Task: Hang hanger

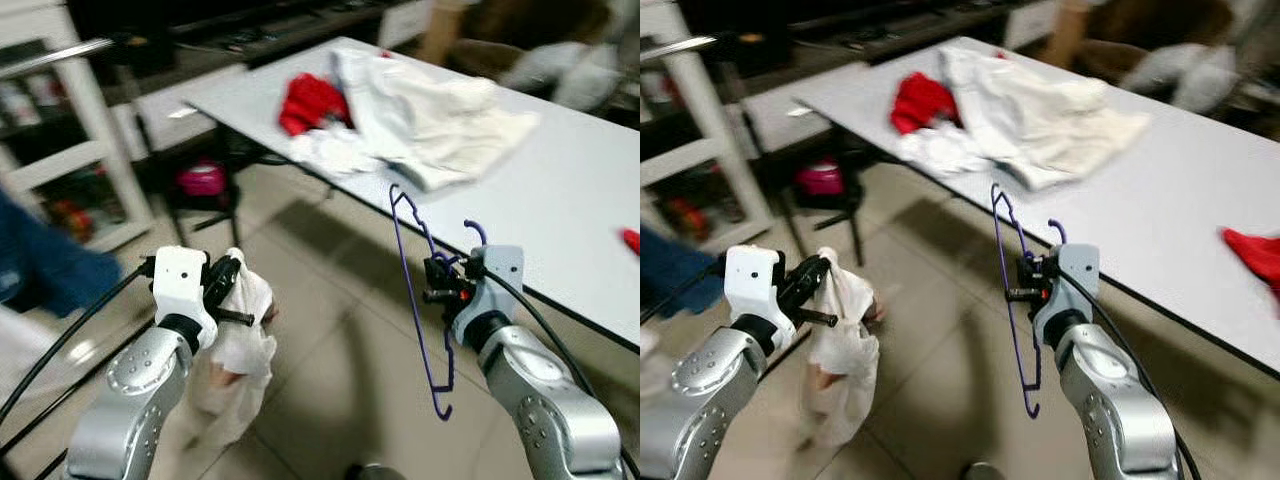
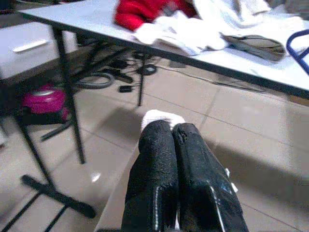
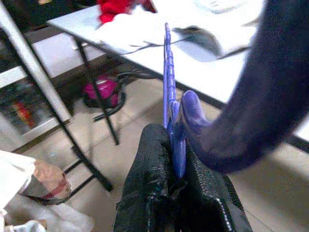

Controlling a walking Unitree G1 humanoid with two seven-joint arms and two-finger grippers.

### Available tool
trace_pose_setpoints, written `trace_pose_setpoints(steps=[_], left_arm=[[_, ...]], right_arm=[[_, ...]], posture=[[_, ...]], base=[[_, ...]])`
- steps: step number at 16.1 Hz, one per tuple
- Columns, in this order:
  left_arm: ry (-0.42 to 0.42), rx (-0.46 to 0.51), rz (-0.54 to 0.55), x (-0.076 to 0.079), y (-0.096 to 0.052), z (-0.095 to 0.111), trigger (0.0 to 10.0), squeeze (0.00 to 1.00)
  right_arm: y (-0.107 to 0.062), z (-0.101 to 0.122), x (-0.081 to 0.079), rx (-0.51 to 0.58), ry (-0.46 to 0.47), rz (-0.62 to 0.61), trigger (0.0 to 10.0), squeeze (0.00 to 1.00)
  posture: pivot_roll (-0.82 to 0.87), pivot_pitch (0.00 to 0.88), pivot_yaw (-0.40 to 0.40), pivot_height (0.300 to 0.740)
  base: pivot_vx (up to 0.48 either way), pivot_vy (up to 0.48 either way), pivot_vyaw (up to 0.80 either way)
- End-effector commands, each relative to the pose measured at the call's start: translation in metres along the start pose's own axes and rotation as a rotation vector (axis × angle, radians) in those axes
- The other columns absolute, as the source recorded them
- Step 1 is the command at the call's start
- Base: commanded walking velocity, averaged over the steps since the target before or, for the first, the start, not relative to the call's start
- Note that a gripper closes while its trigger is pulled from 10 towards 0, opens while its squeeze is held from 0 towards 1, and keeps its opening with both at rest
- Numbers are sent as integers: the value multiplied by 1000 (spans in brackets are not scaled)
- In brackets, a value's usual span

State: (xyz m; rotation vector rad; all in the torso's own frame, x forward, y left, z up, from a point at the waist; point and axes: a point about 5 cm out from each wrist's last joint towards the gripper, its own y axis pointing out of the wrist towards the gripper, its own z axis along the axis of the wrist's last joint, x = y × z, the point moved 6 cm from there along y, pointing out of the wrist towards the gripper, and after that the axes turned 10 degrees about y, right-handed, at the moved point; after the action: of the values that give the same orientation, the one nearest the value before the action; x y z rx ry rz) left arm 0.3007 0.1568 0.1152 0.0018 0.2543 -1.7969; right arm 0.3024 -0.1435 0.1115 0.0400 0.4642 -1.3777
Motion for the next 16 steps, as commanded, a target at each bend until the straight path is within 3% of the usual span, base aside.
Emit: trace_pose_setpoints(steps=[1,3,9,16], left_arm=[[8,25,18,-4,0,6,10000,0],[25,35,-21,4,5,9,10000,0],[19,54,-47,7,12,13,10000,0],[24,62,-40,4,12,13,10000,0]], right_arm=[[-5,2,4,0,-5,-18,10000,0],[-6,3,11,7,-3,-43,10000,0],[-8,6,14,15,-1,-62,10000,0],[3,3,11,14,31,-52,10000,0]], posture=[[-116,0,23,740],[-127,0,37,740],[-137,0,44,740],[-89,0,33,740]], base=[[0,0,-800],[0,0,-800],[0,0,-800],[0,406,-800]])
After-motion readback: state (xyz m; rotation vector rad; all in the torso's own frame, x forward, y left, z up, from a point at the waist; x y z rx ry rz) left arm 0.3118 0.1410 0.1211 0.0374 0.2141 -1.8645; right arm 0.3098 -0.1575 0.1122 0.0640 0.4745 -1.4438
